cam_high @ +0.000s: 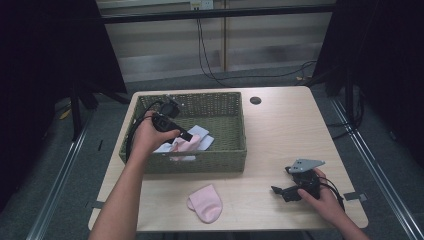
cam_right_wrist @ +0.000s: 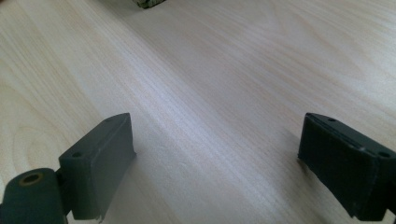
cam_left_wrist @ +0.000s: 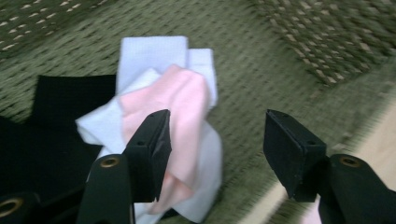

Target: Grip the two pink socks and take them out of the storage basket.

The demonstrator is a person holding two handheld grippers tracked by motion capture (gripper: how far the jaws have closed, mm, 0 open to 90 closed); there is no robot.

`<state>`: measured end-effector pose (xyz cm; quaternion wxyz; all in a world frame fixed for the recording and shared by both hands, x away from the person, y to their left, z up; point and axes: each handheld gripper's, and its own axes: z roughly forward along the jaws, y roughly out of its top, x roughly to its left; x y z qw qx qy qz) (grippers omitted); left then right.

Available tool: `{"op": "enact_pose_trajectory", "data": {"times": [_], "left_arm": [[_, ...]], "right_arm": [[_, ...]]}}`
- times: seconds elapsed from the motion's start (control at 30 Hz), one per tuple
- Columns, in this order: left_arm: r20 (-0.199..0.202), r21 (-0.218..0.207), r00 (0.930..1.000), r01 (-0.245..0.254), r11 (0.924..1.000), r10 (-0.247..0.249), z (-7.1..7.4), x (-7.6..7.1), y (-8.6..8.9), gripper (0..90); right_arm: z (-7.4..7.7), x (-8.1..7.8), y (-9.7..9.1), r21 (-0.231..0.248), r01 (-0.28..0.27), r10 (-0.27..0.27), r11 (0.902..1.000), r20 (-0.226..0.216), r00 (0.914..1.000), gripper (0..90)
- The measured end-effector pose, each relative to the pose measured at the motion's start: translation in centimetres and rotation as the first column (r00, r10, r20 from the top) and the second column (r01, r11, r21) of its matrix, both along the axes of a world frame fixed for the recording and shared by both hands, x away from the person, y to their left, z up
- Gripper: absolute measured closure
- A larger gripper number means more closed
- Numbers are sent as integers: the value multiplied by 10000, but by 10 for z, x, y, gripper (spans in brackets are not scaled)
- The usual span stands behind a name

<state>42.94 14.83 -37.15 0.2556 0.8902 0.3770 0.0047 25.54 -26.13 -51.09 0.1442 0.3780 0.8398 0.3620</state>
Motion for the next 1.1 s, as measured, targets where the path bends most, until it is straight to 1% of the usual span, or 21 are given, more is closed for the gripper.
{"op": "enact_pose_trajectory", "data": {"times": [0.03,0.1,0.23,0.27,0.3,0.33,0.4,0.47,0.6,0.67,0.73,0.77,0.8,0.83,0.87,0.9,0.93,0.97,1.0,1.03,1.1], "left_arm": [[3,-21,10000,-17,10000,17,-1,2,0,398],[65,115,10000,-52,9999,51,-5,8,2,374],[-183,279,9998,-52,9996,57,-15,15,3,351],[-315,303,9995,-60,9995,70,-22,17,5,331],[-315,303,9995,-60,9995,70,-22,17,5,330],[-461,493,9989,-103,9987,125,-27,18,7,330],[-477,567,9987,-150,9983,177,-29,18,8,330],[-579,724,9981,-164,9972,206,-33,20,12,339],[-639,740,9977,-183,9971,231,-37,21,15,351],[-780,757,9965,-230,9969,289,-43,23,17,373],[-840,747,9960,-255,9969,318,-45,23,18,376],[-895,678,9953,-312,9972,372,-47,23,19,390],[-1078,702,9932,-356,9969,431,-51,24,20,438],[-1078,702,9932,-356,9969,431,-51,24,20,494],[-1202,829,9921,-270,9962,369,-52,23,20,552],[-1267,913,9914,-199,9956,315,-53,23,20,552],[-1508,1068,9880,-184,9941,345,-53,23,20,711],[-1582,1037,9864,-288,9942,451,-52,23,19,760],[-1587,962,9862,-309,9949,460,-50,23,19,803],[-1563,986,9869,-250,9948,403,-47,23,19,832],[-1502,1050,9879,-216,9942,373,-41,22,19,839]], "right_arm": [[0,0,0,-2,1,-1,10000,0,10000,97],[0,0,0,-5,-13,13,10000,29,10000,97],[0,0,0,2,0,0,10000,14,10000,97],[0,0,0,1,-2,2,10000,16,10000,97],[0,0,0,1,-2,2,10000,16,10000,97],[0,0,0,3,0,0,10000,14,10000,98],[0,0,0,4,0,0,10000,13,10000,97],[0,0,0,3,-2,2,10000,13,10000,97],[0,0,0,5,-2,2,10000,14,10000,97],[0,0,0,4,-2,2,10000,12,10000,97],[0,0,0,5,-2,2,10000,12,10000,97],[0,0,0,4,1,-1,10000,13,10000,97],[0,0,0,4,-2,2,10000,12,10000,97],[0,0,0,4,-2,2,10000,12,10000,97],[0,0,0,3,-3,3,10000,15,10000,97],[0,0,0,3,-3,3,10000,15,10000,97],[0,0,0,4,-2,2,10000,13,10000,97],[0,0,0,2,-3,3,10000,3,10000,98],[0,0,0,2,-3,3,10000,5,10000,97],[0,0,0,0,-3,3,10000,2,10000,98],[0,0,0,2,-1,1,10000,2,10000,97]]}}
